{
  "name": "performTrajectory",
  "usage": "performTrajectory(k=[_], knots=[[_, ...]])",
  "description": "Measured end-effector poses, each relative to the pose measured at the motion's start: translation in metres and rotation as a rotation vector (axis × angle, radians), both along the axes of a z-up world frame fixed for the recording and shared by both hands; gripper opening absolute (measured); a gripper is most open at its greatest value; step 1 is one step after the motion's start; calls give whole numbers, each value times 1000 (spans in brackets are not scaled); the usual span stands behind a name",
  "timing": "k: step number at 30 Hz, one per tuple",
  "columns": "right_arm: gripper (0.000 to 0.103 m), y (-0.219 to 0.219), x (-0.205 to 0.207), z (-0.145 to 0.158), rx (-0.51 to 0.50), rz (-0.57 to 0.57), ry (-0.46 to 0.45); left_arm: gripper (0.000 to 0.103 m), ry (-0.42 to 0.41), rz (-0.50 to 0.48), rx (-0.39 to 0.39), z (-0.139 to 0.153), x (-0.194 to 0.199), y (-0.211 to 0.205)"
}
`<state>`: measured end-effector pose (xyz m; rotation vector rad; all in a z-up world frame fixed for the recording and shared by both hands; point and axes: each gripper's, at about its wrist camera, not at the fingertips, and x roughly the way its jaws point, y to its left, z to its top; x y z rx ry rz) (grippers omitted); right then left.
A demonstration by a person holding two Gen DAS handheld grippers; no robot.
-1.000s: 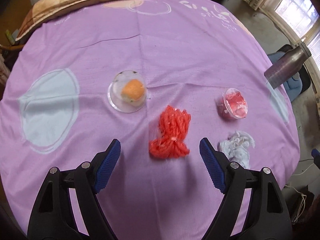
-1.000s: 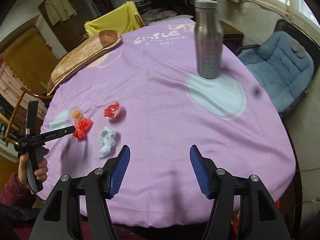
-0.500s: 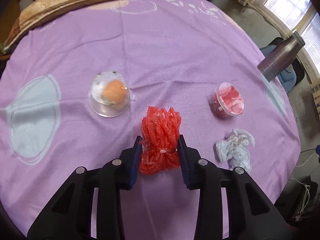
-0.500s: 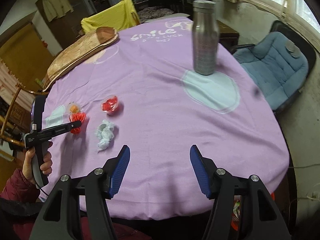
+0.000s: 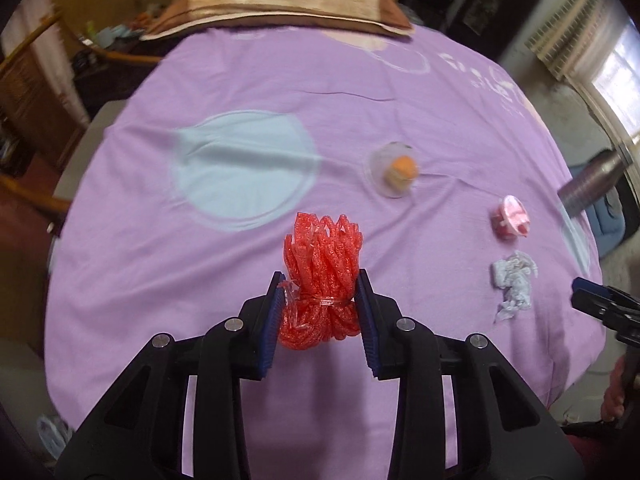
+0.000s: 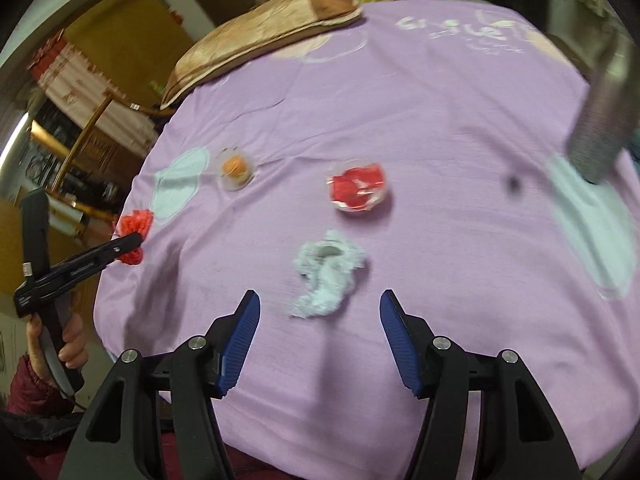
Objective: Collect trash
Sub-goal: 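Grasp the red mesh bundle with the left tool while the right tool grasps the white tissue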
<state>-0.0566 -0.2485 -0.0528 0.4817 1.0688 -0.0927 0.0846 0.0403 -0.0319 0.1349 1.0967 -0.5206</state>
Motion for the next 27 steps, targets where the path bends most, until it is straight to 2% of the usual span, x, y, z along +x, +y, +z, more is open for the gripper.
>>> performTrajectory(k=[6, 10, 11, 13, 15, 18, 27], knots=[[62, 21, 43, -29, -3, 92, 80, 36, -19, 131, 6, 12, -17, 52], [61, 32, 58, -36, -38, 126, 101, 36, -30, 179, 9, 18, -27, 72], [57, 34, 60, -37, -48, 135, 103, 36, -32, 186, 8, 19, -28, 75], [40, 39, 63, -38, -62, 152, 109, 36, -37, 195, 4, 22, -29, 79], [17, 41, 63, -38, -60, 161, 111, 36, -44, 195, 0, 24, -30, 80], [9, 43, 61, -32, -67, 166, 95, 36, -52, 186, -11, 27, -30, 78], [7, 42, 46, -5, -103, 140, 35, 36, -58, 109, -39, 29, -25, 56]])
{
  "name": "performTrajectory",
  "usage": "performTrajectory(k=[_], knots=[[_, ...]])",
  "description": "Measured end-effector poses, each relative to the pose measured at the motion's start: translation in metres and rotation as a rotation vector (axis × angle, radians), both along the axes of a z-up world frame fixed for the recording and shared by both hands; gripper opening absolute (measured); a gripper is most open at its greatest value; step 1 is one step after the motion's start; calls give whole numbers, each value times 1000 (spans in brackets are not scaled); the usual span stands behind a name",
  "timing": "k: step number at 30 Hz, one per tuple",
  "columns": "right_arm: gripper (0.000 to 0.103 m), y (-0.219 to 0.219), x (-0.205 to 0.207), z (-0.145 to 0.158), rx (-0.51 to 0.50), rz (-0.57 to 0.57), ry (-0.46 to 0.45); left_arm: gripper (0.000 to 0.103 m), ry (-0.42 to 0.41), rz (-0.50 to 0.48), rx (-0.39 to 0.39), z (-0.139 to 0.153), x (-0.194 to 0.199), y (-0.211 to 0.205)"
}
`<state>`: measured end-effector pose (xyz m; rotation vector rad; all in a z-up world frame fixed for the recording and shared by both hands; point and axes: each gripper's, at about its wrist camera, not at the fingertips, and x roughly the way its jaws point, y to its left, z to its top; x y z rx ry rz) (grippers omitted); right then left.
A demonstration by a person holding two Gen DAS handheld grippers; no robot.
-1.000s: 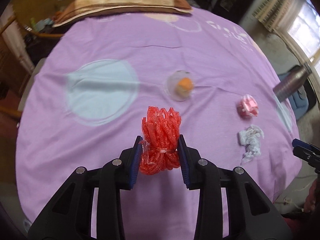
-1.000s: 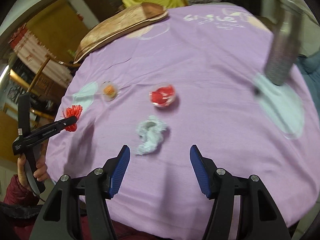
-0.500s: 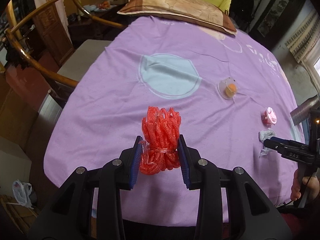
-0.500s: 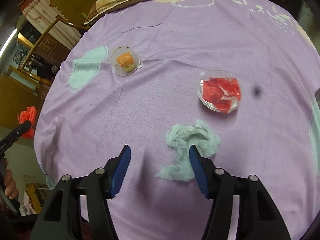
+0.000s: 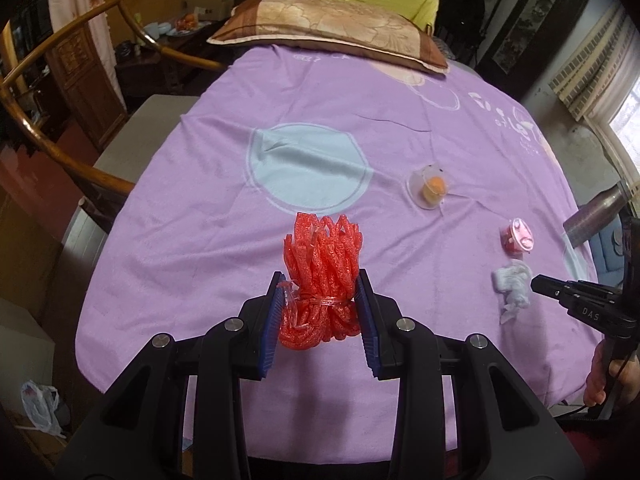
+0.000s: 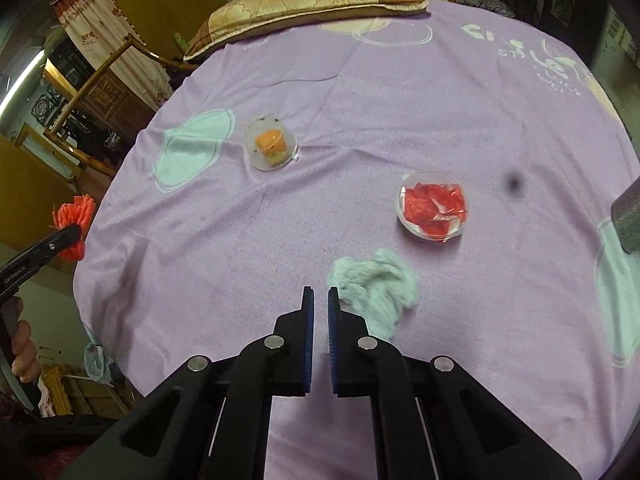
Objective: Collect trash
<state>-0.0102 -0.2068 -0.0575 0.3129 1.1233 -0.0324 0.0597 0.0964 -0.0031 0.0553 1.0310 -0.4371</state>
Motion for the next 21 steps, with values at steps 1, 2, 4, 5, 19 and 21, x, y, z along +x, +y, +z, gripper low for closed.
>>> performTrajectory(k=[1, 2, 4, 5, 19, 21], knots=[[7, -2, -3, 4, -1, -8, -8, 36, -2, -9, -1, 1, 0, -3], [7, -4, -6, 9, -3, -20, -22, 36, -7, -20, -4, 2, 0, -7], [7, -7, -10, 14, -2, -40, -38, 36, -18, -46, -11, 5, 0, -15], [7, -8, -12, 15, -3, -51, -42, 36, -17, -59, -16, 5, 0, -19], [7, -39, -52, 31, 4, -221, -89, 36, -13, -247, -17, 13, 7, -83], [7, -43, -60, 32, 1, -247, -108, 36, -20, -276, -17, 14, 5, -94]])
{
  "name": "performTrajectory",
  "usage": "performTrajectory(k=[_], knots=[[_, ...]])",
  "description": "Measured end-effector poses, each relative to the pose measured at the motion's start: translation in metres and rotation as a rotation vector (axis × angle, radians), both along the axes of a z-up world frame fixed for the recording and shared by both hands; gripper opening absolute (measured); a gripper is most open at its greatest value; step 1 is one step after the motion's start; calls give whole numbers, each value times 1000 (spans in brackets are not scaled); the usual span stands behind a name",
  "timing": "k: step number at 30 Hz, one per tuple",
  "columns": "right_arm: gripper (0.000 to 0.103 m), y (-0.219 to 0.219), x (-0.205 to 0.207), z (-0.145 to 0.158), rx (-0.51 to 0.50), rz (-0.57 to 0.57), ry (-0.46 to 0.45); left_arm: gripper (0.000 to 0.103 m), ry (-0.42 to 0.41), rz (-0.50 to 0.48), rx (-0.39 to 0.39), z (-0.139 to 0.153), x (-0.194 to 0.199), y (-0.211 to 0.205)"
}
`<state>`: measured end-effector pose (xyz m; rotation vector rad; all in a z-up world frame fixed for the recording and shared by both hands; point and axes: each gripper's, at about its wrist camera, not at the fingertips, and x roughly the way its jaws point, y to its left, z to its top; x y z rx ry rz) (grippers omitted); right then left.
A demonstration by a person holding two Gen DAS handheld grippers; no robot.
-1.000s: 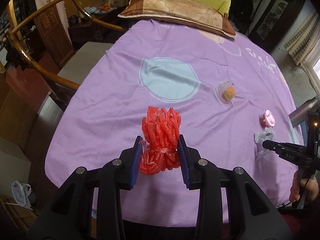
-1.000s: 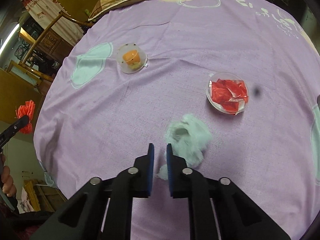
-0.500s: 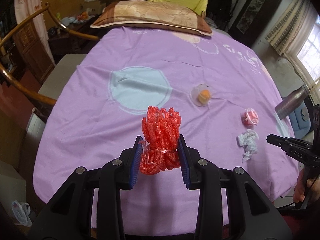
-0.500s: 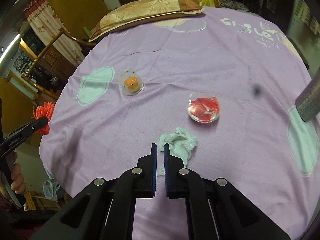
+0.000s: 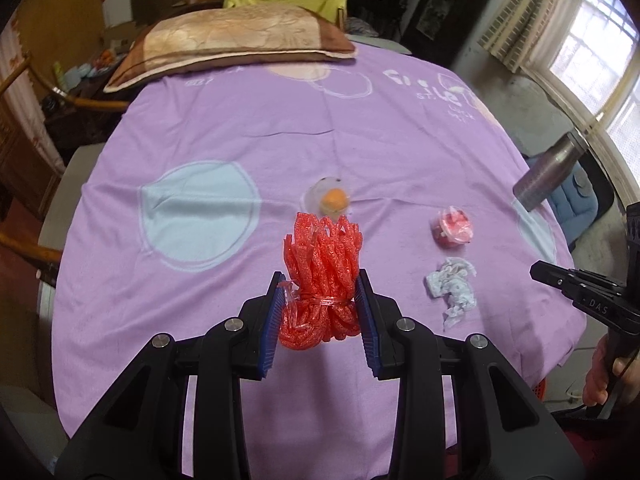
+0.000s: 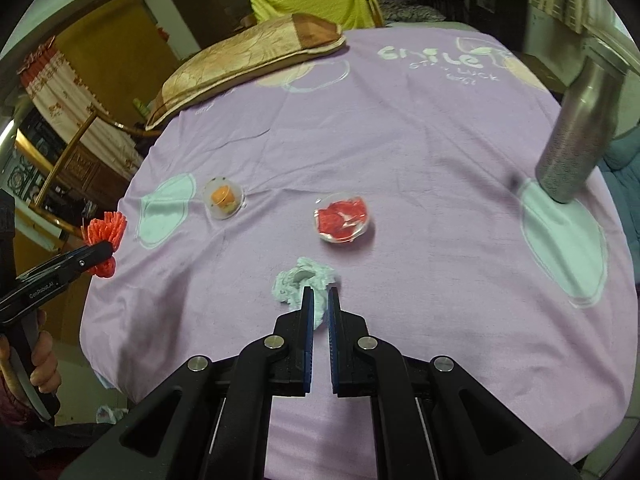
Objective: Collect trash
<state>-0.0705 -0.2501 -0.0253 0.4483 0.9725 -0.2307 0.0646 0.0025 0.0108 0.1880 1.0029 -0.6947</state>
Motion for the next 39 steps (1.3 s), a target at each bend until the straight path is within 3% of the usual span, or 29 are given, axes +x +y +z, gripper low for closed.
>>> performTrajectory(k=[12, 18, 29, 34, 37, 39], knots=[[7, -46, -74, 3, 2, -246, -24, 36, 12, -219, 8, -3, -21, -80], [7, -68, -141, 9, -8, -418, -57, 36, 8, -371, 10, -4, -50, -130], [7, -91, -283, -11, 75, -752, -80, 36, 19, -614, 43, -17, -117, -205], [10, -90, -294, -17, 99, -734, -100, 36, 36, -606, 44, -19, -121, -212], [11, -92, -266, -16, 116, -645, -119, 36, 18, -545, 41, -15, -109, -192], [20, -93, -236, -13, 127, -568, -129, 36, 12, -486, 43, -11, -98, -175]])
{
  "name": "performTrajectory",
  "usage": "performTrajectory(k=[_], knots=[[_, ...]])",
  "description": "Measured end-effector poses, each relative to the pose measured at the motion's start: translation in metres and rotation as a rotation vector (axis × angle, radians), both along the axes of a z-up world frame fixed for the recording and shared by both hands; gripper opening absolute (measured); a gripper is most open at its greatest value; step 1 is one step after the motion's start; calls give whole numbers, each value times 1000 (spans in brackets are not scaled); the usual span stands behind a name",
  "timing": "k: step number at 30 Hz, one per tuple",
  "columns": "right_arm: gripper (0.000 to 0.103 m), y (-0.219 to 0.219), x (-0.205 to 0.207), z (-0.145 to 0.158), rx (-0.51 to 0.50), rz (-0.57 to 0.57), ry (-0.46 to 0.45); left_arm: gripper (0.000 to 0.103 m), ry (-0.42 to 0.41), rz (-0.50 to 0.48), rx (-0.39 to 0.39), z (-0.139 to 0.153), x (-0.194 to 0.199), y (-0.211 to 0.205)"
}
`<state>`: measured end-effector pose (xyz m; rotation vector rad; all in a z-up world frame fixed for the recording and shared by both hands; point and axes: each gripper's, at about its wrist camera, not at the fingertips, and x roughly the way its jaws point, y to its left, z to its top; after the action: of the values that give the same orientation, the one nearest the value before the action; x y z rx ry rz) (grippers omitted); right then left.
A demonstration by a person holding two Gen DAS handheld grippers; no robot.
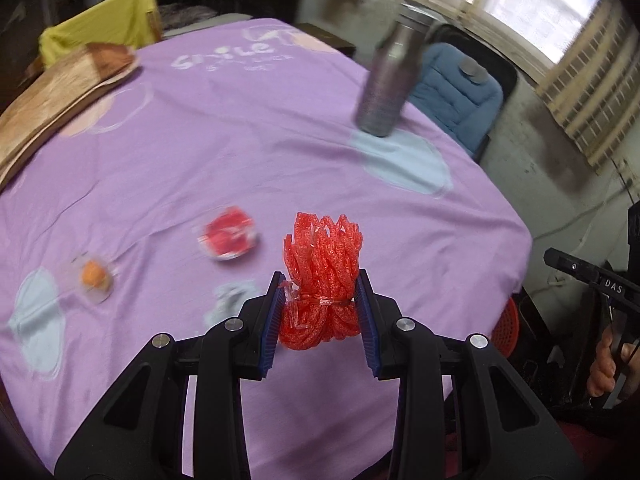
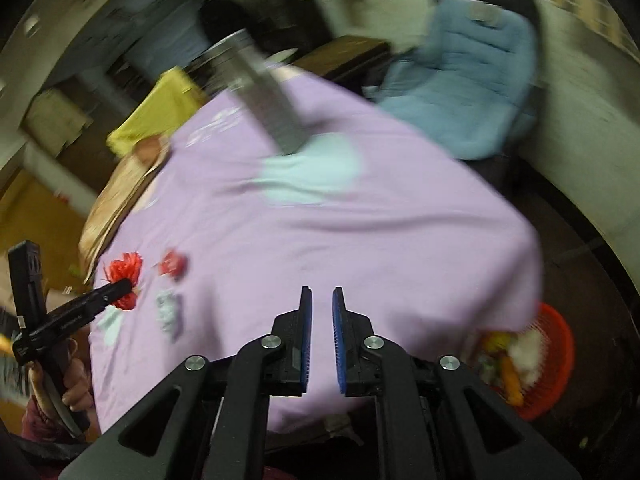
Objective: Collect trash
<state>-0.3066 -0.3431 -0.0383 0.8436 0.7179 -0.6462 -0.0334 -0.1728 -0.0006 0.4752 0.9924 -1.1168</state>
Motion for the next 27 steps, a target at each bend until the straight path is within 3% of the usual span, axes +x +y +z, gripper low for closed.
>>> performTrajectory(k=[1, 2, 3, 8, 13, 19, 20, 21, 22, 23, 27], knots=[[27, 1, 17, 2, -4, 45, -5, 36, -2, 43, -2, 1, 9, 14], [43, 3, 38, 3, -11, 97, -9, 36, -2, 85, -4, 3, 18, 27], [48, 5, 50, 5, -15, 126, -10, 36, -2, 122, -4, 4, 26, 39], [48, 25, 142, -2, 5, 346, 7, 36, -8, 351, 11, 7, 62, 122], [57, 68, 229, -28, 35, 568, 71, 36, -25, 519, 35, 10, 78, 194], [62, 98, 282, -57, 3, 642, 166, 36, -27, 624, 61, 11, 86, 242], [61, 101, 286, -61, -4, 645, 184, 36, -27, 624, 64, 10, 87, 244], [52, 102, 290, -66, -10, 646, 212, 36, -24, 620, 65, 9, 87, 244], [38, 104, 291, -69, -5, 647, 217, 36, -22, 610, 67, 8, 89, 242], [16, 106, 289, -70, 0, 651, 217, 36, -20, 600, 67, 7, 90, 239], [16, 100, 264, -52, -32, 606, 151, 36, -16, 505, 53, 6, 87, 207]])
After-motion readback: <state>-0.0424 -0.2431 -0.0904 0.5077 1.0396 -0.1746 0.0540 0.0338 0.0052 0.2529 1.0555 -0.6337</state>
